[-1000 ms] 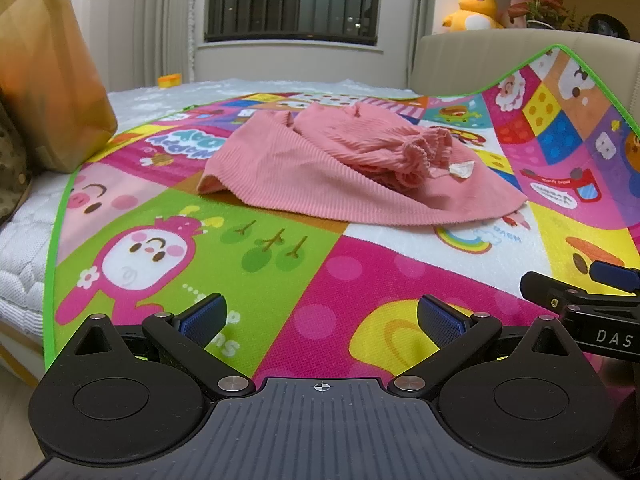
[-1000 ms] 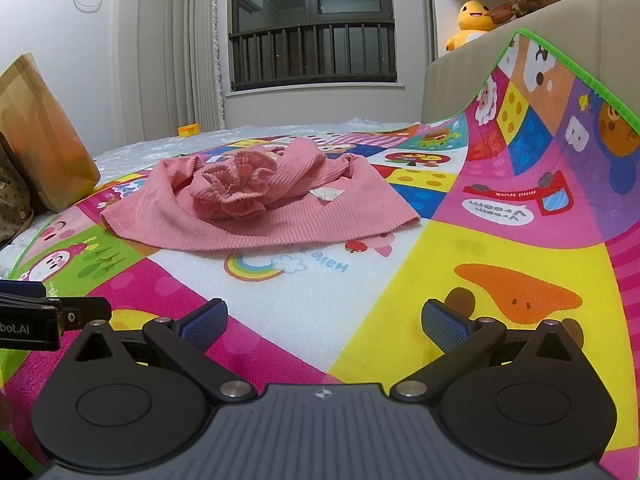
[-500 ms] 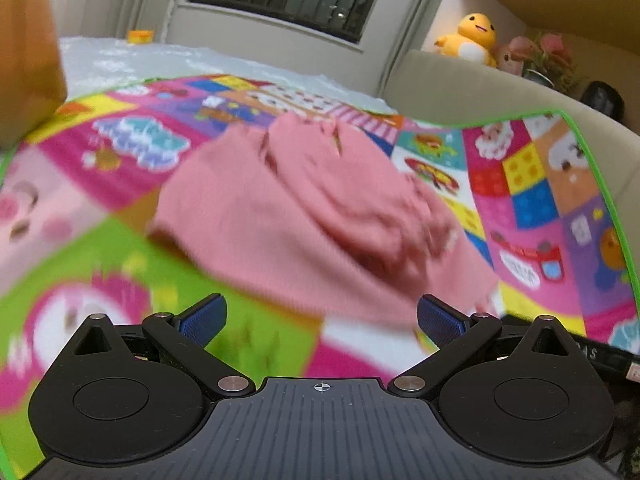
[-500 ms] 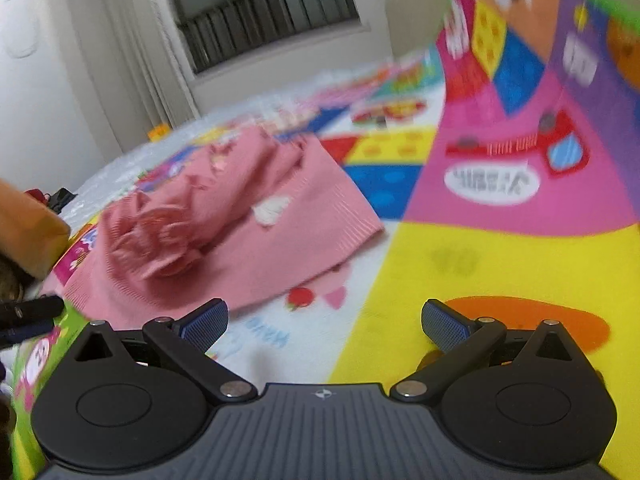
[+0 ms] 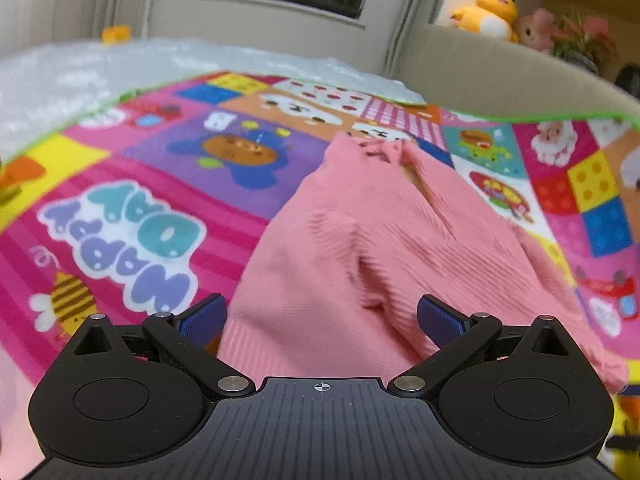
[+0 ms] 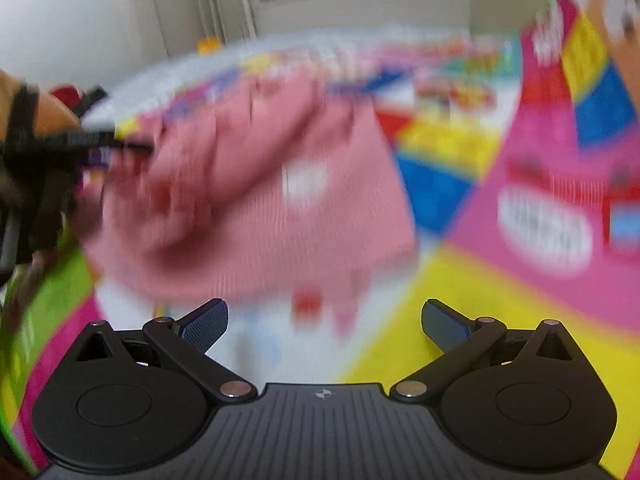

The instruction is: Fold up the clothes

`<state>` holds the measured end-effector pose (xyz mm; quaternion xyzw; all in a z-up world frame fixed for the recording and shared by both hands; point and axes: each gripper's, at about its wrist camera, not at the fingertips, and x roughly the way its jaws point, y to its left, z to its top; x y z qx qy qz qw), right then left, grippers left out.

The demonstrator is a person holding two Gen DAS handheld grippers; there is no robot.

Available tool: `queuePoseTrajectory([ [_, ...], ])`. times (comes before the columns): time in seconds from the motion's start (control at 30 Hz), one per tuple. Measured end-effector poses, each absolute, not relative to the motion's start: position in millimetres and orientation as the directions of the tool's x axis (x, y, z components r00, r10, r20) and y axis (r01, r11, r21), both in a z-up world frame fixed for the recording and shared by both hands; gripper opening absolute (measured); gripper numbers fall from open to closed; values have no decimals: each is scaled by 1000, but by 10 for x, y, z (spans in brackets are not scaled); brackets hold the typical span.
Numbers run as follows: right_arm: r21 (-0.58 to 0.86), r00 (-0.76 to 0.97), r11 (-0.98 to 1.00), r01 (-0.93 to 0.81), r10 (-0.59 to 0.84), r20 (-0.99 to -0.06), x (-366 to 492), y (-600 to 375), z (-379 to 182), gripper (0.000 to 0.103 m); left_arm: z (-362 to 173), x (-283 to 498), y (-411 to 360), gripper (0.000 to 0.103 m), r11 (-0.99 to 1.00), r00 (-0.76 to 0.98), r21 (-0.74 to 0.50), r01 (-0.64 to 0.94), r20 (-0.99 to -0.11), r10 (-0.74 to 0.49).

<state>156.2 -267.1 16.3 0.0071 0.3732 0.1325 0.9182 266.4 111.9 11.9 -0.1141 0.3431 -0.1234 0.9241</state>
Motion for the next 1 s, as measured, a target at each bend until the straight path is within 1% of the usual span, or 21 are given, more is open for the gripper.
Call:
queuePoseTrajectory([
  [0.07, 69, 759, 973, -219, 214, -615, 1854, -2646, 315, 103, 103, 2751, 1258, 103, 915, 725, -375, 150, -588, -359],
  [0.13, 114, 778, 974, -195, 225, -586, 2329, -2611, 332, 103, 127, 2848, 1346, 103, 879, 730, -450, 159, -546, -412],
  [0.2, 178, 788, 969, -174, 245, -565, 2839, -2576, 321, 103, 170, 2959, 1347, 103, 860, 731, -475, 186, -518, -444],
  [0.27, 159, 786, 973, -167, 229, -574, 3220, -2475, 242, 103, 149, 3091, 1307, 103, 862, 708, -469, 193, -541, -453],
  [0.33, 123, 782, 979, -164, 205, -589, 3574, -2360, 149, 90, 101, 3227, 1258, 103, 870, 679, -457, 187, -580, -451],
  [0.37, 114, 769, 978, -173, 207, -605, 3700, -2310, 100, 76, 72, 3290, 1235, 103, 873, 664, -452, 184, -598, -450],
  [0.4, 130, 740, 973, -188, 228, -633, 3784, -2285, 34, 65, 24, 3322, 1216, 103, 874, 650, -451, 183, -611, -451],
  [0.43, 153, 715, 969, -197, 248, -654, 3818, -2282, -30, 63, -9, 3312, 1194, 103, 879, 651, -440, 185, -615, -445],
  [0.47, 144, 712, 967, -211, 252, -656, 3777, -2269, -69, 62, -36, 3295, 1169, 103, 883, 651, -429, 190, -619, -440],
  [0.53, 102, 718, 963, -248, 253, -649, 3629, -2236, -107, 53, -48, 3204, 1109, 103, 882, 640, -416, 220, -621, -452],
  [0.6, 87, 705, 957, -278, 265, -658, 3471, -2238, -105, 42, -47, 3071, 1057, 103, 857, 611, -449, 252, -613, -501],
  [0.73, 49, 682, 942, -333, 277, -678, 3061, -2312, -72, 37, -50, 2687, 881, 103, 813, 550, -501, 298, -606, -575],
  [0.83, 67, 661, 938, -341, 290, -693, 2730, -2429, -34, 33, -41, 2350, 754, 103, 789, 522, -531, 310, -599, -608],
  [0.93, 42, 656, 934, -356, 282, -700, 2316, -2551, -23, 32, -28, 1988, 618, 103, 772, 493, -542, 332, -598, -632],
  [1.0, 54, 652, 934, -353, 287, -702, 2050, -2655, 6, 32, -9, 1735, 556, 103, 773, 486, -529, 350, -603, -632],
])
